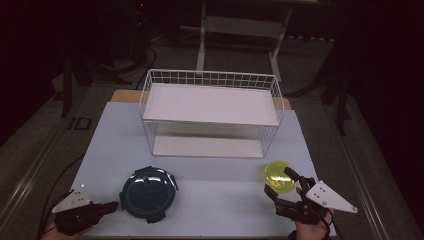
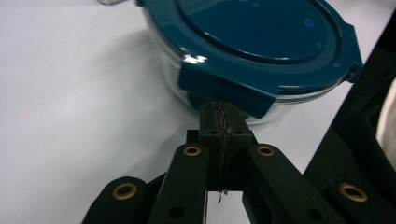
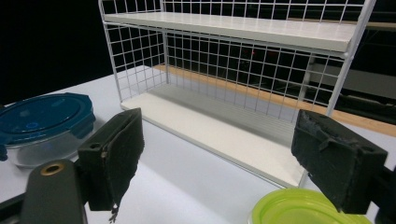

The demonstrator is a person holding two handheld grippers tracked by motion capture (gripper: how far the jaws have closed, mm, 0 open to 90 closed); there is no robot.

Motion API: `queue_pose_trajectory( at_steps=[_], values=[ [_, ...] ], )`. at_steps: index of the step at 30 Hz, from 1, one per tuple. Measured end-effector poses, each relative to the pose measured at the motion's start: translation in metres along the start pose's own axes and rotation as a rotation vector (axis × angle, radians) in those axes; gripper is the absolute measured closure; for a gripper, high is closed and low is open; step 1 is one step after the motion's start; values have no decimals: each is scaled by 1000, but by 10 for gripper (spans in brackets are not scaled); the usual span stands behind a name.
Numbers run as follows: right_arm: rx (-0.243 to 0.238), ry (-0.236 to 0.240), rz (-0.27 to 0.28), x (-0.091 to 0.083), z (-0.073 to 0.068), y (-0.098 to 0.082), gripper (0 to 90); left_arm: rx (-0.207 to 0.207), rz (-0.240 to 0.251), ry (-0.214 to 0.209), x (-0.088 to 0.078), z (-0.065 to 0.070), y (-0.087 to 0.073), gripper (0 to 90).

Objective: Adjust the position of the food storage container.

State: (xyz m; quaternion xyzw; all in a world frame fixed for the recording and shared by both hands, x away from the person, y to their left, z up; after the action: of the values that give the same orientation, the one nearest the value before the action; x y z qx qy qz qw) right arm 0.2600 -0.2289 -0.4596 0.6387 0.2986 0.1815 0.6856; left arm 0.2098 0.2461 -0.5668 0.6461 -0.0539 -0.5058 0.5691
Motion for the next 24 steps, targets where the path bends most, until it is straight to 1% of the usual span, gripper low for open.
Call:
queue_pose_trajectory(
  at_steps=[1,2,3,8,10,18,21,24],
  values=[
    [5,1,0,0,0,0,167,3,-4,10,1,-1,0,884],
    [5,3,1,0,0,0,168,-3,-4,8,1,-1,0,884],
    [5,3,0,0,0,0,167,-14,7,0,0,-1,1,884],
    [0,5,-4,1,-1,0,168,0,-7,12,1,-1,4,885],
    [0,5,-4,0,-1,0,169,-7,-7,1,3,0,5,885],
    [-2,8,-6,1,-1,-1,171,14,-17,-18,15,3,14,885],
    [-4,6,-6,1,-1,-1,175,23,-20,-17,20,3,18,885],
    [-2,8,-4,1,-1,-1,175,19,-17,-33,26,4,22,886]
  ],
)
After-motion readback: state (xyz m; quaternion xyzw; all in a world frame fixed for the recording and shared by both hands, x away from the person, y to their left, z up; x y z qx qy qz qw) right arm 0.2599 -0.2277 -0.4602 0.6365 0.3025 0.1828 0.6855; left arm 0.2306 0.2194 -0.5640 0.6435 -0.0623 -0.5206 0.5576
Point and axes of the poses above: each handheld gripper's, and its own axes: x roughly forward along the jaws, y roughly out of its top, z roughly to its right, the point moved 8 cm from there along x, roughly forward along the jaws, and after that the axes turned 1 degree about z, right-handed, at the moved point
